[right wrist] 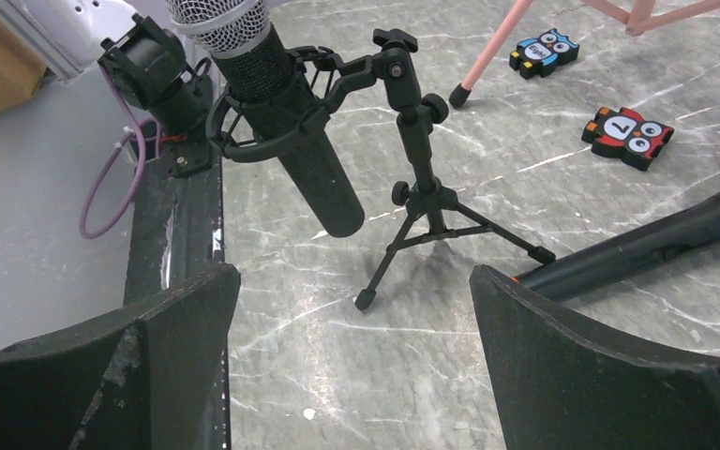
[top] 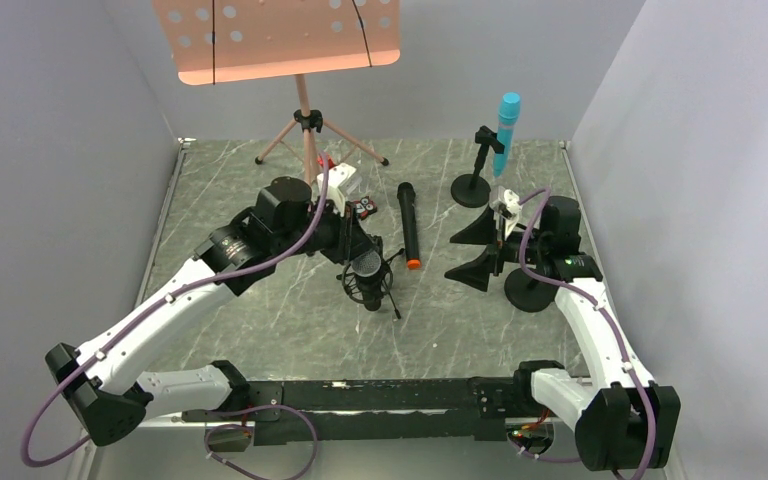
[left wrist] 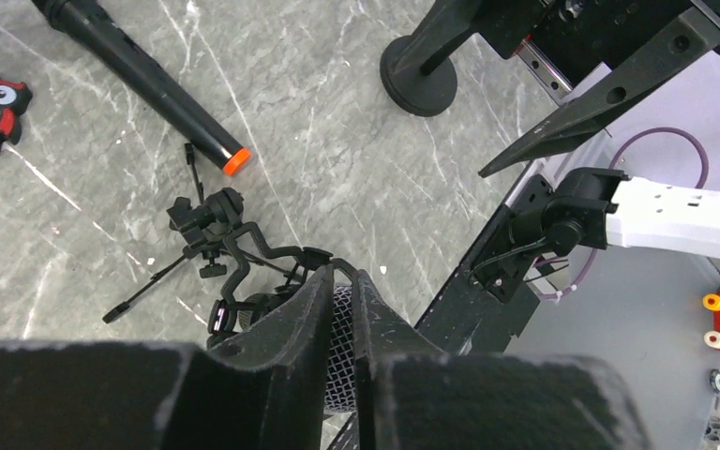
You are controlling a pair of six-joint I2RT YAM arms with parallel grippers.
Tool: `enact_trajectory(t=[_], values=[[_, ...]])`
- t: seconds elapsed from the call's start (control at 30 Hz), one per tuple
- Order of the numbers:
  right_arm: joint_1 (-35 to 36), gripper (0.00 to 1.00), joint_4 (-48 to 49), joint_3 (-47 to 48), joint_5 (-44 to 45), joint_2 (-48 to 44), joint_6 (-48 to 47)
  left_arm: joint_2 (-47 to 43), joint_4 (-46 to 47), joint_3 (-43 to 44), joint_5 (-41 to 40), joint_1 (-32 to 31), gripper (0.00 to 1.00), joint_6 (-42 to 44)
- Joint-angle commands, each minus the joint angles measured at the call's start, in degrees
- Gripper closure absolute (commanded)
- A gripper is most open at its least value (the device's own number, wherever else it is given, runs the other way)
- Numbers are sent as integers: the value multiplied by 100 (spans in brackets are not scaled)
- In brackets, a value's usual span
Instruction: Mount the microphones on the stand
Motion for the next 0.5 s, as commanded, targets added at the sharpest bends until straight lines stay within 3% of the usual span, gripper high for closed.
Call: enact_trajectory(t=[0.0, 0.07, 0.17, 0.33, 0.47], values=[[-48, 1, 249, -23, -224, -141, 25, -41, -75, 454, -261, 9, 76, 1], [-74, 1, 249, -26, -241, -145, 32, -49, -120, 638, -345, 18, 65, 29], [-94, 1, 258, -26, -259, -162, 49, -260, -39, 679, -559, 45, 40, 55], [-95, 1, 277, -35, -291, -191, 60, -1014, 179, -69, -840, 285, 2, 100], [-240, 1, 292, -59, -341, -257, 63, -1711, 422, -1203, -519, 824, 1, -56]])
